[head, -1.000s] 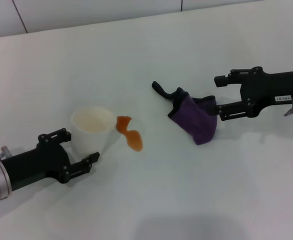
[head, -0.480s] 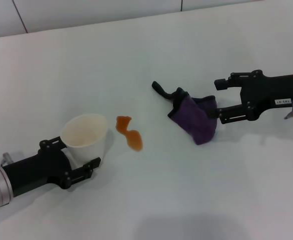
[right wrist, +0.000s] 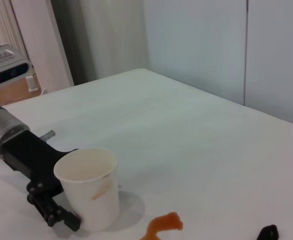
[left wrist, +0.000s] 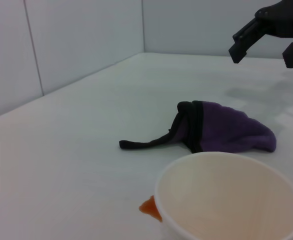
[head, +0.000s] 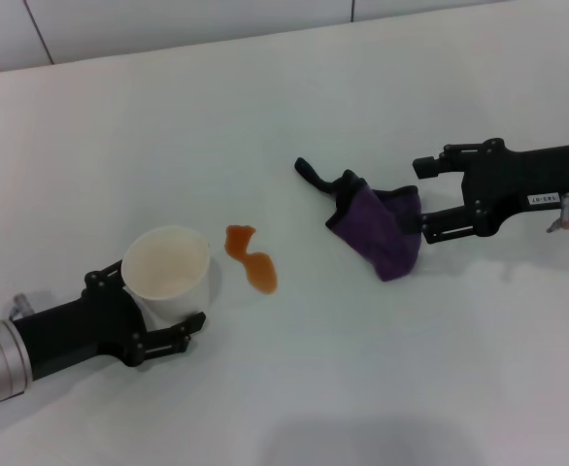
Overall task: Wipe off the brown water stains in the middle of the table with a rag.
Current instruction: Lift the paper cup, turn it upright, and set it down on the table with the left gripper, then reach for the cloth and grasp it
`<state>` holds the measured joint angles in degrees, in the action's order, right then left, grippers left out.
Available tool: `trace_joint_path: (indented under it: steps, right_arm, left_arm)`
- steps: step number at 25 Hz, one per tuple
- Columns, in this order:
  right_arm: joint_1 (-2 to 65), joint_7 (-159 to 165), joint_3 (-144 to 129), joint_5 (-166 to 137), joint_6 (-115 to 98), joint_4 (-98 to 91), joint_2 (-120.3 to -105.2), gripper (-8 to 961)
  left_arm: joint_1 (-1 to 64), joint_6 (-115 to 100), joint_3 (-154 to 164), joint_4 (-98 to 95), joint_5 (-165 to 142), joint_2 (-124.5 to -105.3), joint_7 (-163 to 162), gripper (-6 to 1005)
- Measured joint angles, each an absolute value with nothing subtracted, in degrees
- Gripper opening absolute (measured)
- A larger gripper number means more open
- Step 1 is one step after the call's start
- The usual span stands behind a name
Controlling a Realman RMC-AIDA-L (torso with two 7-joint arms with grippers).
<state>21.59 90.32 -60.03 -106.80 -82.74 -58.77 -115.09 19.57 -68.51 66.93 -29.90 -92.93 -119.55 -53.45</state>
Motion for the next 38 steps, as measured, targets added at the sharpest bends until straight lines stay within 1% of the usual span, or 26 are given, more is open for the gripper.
trace_joint_path:
  steps: [2, 15, 20, 21, 22, 33, 38]
  right_arm:
    - [21.6, 90.3, -60.0, -106.8, -82.6, -58.8, -115.08, 839]
    - [21.7, 90.5, -60.0, -106.7, -82.4, -58.7, -115.09, 839]
    - [21.7, 90.6, -60.0, -106.4, -82.7, -58.9, -115.12, 838]
    - [21.7, 90.6, -60.0, -106.4, -82.7, -58.9, -115.13, 838]
    - [21.6, 90.6, -60.0, -106.4, -82.9, -59.1, -115.13, 838]
    - [21.1, 90.4, -59.8, -106.3, -83.4, -59.3, -115.14, 838]
    - [20.8, 90.3, -59.5, -106.3, -83.5, -59.4, -115.12, 838]
  left_arm:
    - [19.4, -68.7, 66.9, -30.0, -92.8, -119.50, -53.7, 884]
    - [17.3, -70.6, 66.2, -30.4, -92.7, -119.27, -53.9, 882]
    - [14.7, -71.8, 66.1, -32.4, -91.6, -119.24, -53.6, 882]
    - [12.0, -73.5, 66.1, -34.4, -89.5, -119.21, -53.4, 881]
    - [11.2, -74.1, 66.0, -34.8, -88.7, -119.18, -53.2, 881]
    - [8.0, -77.7, 64.0, -35.3, -88.2, -118.85, -53.5, 880]
    - [7.5, -81.4, 62.3, -36.5, -89.9, -116.75, -58.5, 880]
